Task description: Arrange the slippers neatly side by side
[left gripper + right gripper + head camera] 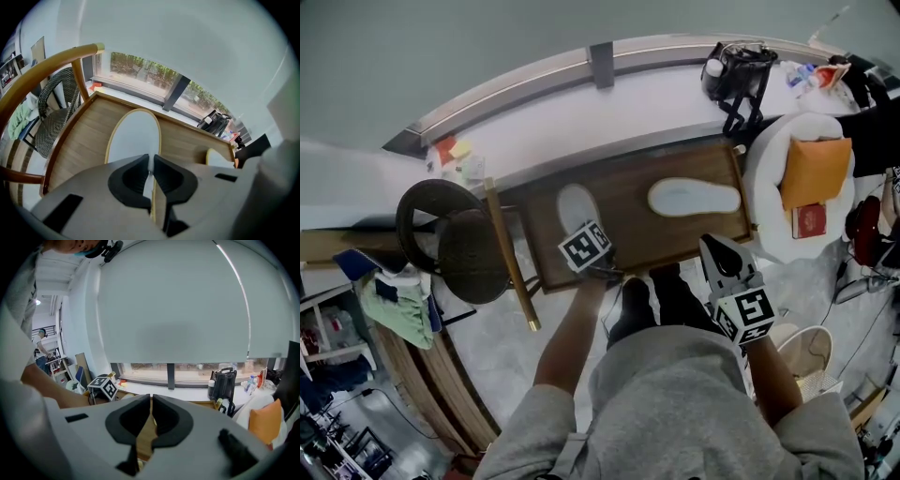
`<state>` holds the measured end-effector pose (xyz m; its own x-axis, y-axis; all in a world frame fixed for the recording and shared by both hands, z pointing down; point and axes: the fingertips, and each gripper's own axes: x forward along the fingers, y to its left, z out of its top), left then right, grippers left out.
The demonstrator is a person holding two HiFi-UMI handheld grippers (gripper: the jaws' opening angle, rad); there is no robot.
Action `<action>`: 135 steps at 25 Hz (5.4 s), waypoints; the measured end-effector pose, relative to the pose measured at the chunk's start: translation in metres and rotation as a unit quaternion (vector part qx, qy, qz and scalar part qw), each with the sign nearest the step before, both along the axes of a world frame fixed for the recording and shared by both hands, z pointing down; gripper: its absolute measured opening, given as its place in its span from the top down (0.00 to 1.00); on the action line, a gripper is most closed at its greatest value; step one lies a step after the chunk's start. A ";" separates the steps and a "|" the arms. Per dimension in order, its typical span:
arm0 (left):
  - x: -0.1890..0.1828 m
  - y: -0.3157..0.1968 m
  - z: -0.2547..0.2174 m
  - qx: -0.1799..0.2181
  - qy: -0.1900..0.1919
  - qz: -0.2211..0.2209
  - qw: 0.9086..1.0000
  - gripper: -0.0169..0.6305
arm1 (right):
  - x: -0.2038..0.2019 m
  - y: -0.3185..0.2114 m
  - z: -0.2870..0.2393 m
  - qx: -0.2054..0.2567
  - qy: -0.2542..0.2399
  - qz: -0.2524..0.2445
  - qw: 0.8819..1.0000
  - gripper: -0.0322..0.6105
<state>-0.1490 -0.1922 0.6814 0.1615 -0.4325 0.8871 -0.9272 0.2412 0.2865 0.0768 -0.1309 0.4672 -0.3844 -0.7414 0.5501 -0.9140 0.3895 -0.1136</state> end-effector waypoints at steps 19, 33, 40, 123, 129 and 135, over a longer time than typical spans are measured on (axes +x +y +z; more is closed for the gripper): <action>0.062 -0.002 -0.009 0.021 0.052 0.111 0.992 0.69 | 0.018 -0.015 0.003 0.003 0.013 0.003 1.000 0.90; 0.076 0.019 -0.092 0.133 -0.022 0.146 0.980 0.57 | 0.058 -0.046 0.054 -0.012 0.073 -0.143 0.987 0.90; 0.067 0.023 -0.138 0.171 -0.126 0.105 0.972 0.92 | 0.080 -0.064 0.093 -0.045 0.063 -0.184 0.980 0.89; 0.022 0.064 -0.159 0.219 -0.103 0.029 0.970 0.95 | 0.010 -0.065 0.172 -0.167 0.059 -0.229 0.957 0.89; 0.002 0.067 -0.151 0.213 -0.089 0.042 0.972 0.95 | -0.008 -0.053 0.171 -0.188 0.051 -0.170 0.966 0.89; -0.013 0.069 -0.146 0.214 -0.075 0.060 0.972 0.95 | -0.022 -0.044 0.172 -0.227 -0.001 -0.073 0.971 0.89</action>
<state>-0.1621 -0.1235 0.5350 0.1162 -0.7538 0.6468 -0.9804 0.0172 0.1962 0.0549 -0.1745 0.6387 -0.4685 -0.3602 0.8067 -0.8524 0.4244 -0.3056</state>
